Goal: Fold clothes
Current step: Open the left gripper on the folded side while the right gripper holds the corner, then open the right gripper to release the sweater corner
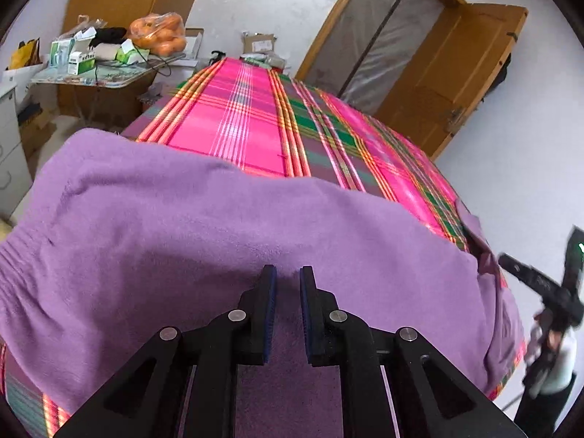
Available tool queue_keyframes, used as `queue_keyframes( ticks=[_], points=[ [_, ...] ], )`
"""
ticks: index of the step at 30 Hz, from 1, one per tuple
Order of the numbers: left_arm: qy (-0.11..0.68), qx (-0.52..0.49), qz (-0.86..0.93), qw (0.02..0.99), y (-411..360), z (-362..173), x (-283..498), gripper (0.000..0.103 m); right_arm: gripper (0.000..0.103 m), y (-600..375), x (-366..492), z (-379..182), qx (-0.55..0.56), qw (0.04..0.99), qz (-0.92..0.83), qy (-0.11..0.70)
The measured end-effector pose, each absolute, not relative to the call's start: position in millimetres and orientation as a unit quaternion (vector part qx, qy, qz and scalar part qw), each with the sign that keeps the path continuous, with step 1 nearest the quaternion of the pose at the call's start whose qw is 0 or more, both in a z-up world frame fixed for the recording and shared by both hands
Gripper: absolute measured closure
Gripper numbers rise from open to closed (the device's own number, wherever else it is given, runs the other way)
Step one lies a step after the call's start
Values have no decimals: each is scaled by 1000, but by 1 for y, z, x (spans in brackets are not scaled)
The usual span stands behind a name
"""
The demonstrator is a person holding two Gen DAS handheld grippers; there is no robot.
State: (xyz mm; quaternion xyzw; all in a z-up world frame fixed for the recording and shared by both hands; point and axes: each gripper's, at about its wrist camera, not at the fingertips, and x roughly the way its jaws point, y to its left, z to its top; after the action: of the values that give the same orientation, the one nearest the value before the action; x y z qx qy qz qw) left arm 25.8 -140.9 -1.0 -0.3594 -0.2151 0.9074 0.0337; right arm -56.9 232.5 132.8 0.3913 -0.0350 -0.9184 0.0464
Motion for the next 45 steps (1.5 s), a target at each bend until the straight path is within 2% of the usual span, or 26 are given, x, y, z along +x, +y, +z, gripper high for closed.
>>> queue_keyframes(
  ticks=[6, 9, 13, 18, 22, 31, 35, 36, 37, 39, 45],
  points=[
    [-208, -363, 908, 39, -136, -5, 22, 90, 69, 247, -93, 123, 429, -3, -903, -16],
    [-212, -362, 907, 43, -137, -7, 25, 90, 96, 255, -97, 115, 442, -12, -897, -18],
    [-223, -360, 905, 51, -140, -7, 25, 90, 97, 268, -82, 119, 426, -17, -904, -40],
    [-226, -359, 904, 54, -141, -7, 24, 90, 97, 299, -60, 134, 385, 22, -912, -140],
    [-231, -359, 903, 59, -143, -8, 24, 90, 97, 316, -46, 137, 364, 24, -913, -184],
    [-242, -358, 899, 69, -147, -10, 26, 90, 98, 352, 61, 128, 312, -63, -919, -231],
    [-244, -359, 898, 70, -147, -10, 25, 90, 95, 366, 78, 120, 342, -100, -912, -202],
    [-243, -359, 899, 69, -147, -10, 25, 90, 86, 368, 78, 120, 347, -107, -912, -192],
    [-242, -359, 899, 68, -146, -10, 25, 90, 73, 366, 76, 124, 340, -104, -917, -181],
    [-241, -359, 899, 67, -146, -10, 25, 90, 59, 348, 59, 138, 327, -75, -933, -128],
    [-230, -360, 902, 62, -142, -8, 24, 90, 59, 297, -14, 122, 390, -48, -919, 38]
  ],
)
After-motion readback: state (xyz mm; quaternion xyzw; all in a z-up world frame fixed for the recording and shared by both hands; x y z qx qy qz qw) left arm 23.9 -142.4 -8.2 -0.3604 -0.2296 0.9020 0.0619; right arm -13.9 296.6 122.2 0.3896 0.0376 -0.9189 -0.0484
